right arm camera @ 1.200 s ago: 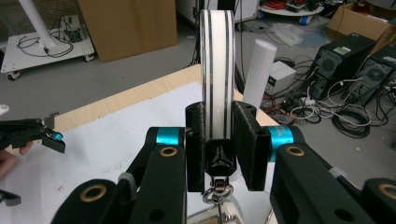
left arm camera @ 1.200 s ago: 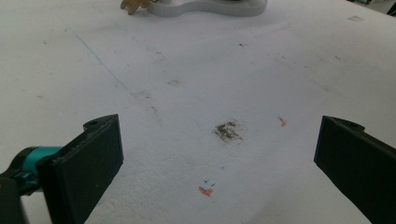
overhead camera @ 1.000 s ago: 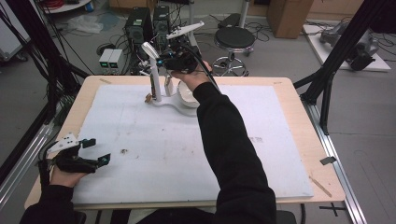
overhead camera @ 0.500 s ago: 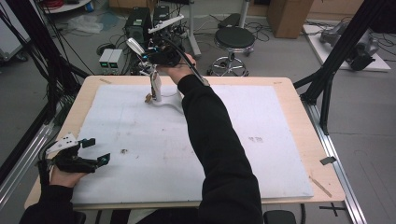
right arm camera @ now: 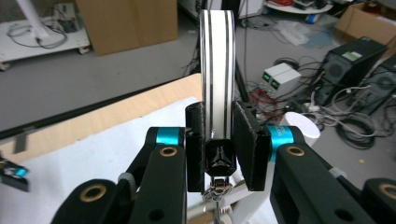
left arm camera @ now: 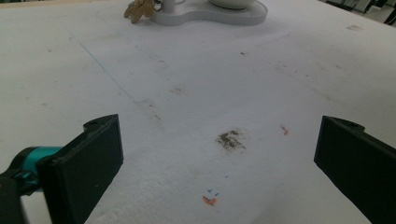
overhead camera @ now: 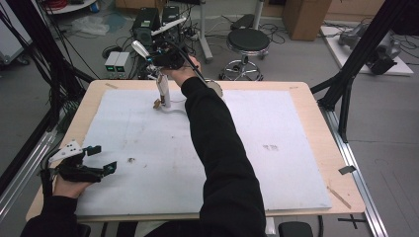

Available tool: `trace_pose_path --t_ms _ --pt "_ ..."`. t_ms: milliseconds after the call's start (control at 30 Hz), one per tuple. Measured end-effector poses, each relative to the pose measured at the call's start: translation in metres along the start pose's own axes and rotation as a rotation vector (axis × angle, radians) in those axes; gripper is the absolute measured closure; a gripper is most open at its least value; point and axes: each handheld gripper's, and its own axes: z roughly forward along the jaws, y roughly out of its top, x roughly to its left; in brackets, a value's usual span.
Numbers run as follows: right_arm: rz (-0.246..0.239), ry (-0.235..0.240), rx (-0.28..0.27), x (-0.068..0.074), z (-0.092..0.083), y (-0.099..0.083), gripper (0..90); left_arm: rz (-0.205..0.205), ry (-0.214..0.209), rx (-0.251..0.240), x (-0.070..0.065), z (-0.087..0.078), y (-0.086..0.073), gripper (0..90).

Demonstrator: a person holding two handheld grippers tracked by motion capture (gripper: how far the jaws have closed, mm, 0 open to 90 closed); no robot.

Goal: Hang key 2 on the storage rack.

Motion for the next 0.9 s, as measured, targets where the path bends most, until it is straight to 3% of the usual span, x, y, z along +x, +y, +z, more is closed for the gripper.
trace_pose_path --t_ms 267,467,900 --pt "-0.043 -0.026 -0.011 -0.002 0.004 -0.002 75.1 0.007 -0.002 -0.004 -0.001 0.000 0.001 1.7" --pt "-0.048 -0.045 -0.006 -0.008 0.002 -0.005 75.0 0.005 -0.002 -0.004 -0.001 0.000 0.001 1.7" --pt "-0.061 -0.056 0.000 -0.004 0.013 -0.014 74.0 0.007 -0.002 0.002 -0.001 0.000 0.000 1.7"
